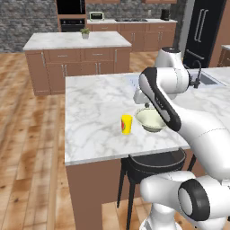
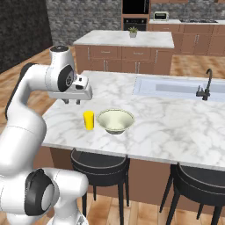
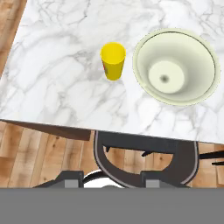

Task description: Place the cup inside the bowl on the dining table and move the bowl to any counter.

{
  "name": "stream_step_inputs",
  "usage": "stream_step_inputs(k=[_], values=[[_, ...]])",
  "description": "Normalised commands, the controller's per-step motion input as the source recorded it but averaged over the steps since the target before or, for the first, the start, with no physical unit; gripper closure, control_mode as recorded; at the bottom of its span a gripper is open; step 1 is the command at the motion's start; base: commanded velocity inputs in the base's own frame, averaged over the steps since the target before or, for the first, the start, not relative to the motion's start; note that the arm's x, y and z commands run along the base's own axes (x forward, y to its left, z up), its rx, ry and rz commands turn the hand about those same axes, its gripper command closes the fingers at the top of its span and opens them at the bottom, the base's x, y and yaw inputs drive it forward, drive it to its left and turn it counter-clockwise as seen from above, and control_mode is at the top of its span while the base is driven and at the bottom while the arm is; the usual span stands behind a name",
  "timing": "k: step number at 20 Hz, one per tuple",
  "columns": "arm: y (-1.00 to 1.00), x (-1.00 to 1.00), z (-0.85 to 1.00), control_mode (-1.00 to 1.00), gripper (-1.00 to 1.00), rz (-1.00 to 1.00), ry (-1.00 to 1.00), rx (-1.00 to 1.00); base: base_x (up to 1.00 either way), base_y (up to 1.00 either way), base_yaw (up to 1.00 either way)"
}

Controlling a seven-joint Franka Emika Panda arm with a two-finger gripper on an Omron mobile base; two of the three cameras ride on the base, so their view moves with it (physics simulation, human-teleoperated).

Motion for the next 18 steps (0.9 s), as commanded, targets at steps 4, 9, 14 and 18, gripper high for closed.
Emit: stream_step_inputs(k=[4, 9, 14, 18], values=[[0.0, 0.07, 0.0, -1.0, -1.0, 0.0, 0.0, 0.0, 0.0, 0.0, 0.0], [0.07, 0.24, -0.12, -1.0, -1.0, -0.02, 0.0, 0.0, 0.0, 0.0, 0.0], [0.26, 0.29, -0.14, -1.0, -1.0, -0.04, 0.0, 0.0, 0.0, 0.0, 0.0], [0.26, 0.19, -0.09, -1.0, -1.0, -0.04, 0.0, 0.0, 0.0, 0.0, 0.0]])
